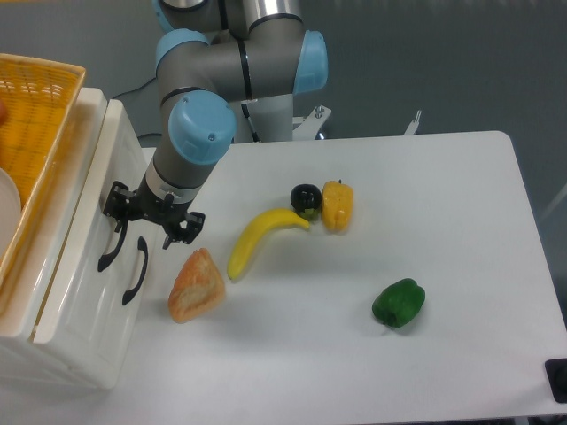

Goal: Slide open the top white drawer
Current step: 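Lower the gripper onto the upper drawer handle and close on it, then pull the upper drawer handle outward, sliding the drawer open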

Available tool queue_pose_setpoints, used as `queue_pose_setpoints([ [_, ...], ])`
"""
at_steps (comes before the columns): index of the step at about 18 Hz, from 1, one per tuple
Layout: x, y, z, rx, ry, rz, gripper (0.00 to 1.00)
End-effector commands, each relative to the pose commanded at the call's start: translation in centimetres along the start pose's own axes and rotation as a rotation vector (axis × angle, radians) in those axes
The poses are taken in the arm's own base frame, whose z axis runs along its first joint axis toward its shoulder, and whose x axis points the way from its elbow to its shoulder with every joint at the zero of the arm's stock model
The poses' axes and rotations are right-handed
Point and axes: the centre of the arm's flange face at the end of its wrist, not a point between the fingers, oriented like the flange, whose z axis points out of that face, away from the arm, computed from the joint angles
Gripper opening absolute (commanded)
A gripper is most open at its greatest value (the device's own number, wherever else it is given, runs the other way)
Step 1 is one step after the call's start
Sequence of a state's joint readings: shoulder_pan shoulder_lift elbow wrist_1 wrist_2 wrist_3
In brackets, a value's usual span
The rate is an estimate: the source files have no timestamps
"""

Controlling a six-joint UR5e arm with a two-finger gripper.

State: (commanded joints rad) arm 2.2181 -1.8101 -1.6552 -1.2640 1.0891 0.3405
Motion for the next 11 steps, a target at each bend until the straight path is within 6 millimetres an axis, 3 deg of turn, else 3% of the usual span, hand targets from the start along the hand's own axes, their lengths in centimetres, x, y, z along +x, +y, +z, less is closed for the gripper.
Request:
queue_pose_setpoints([
  [11,-0.20,0.07,-0.24,0.005,0.005,-0.005,0.63],
])
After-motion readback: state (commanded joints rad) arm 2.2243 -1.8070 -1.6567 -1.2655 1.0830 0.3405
